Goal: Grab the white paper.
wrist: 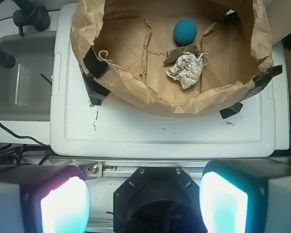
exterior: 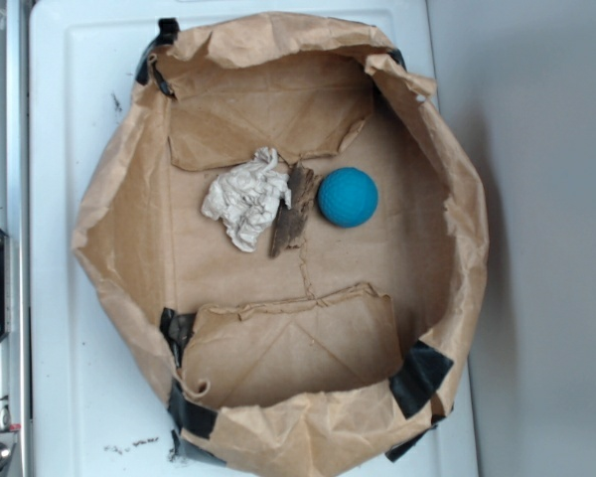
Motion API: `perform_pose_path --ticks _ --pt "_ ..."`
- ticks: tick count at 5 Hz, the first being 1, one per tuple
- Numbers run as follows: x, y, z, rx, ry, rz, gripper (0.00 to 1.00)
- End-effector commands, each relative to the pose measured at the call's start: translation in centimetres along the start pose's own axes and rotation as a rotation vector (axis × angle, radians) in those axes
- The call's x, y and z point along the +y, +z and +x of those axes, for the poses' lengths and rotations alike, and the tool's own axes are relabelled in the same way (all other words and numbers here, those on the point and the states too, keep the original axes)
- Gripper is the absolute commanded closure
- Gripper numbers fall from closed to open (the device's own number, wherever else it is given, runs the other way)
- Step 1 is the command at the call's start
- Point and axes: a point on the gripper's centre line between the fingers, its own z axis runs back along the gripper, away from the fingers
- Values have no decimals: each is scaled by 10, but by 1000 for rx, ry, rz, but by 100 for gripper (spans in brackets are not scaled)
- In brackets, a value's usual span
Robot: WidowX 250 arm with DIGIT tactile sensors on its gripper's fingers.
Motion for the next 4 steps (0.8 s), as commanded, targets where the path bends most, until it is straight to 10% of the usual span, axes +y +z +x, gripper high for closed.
perform_pose_path --ticks 1,4 --pt "0 0 0 0 0 0 0" --pt "9 -44 61 -44 -185 31 0"
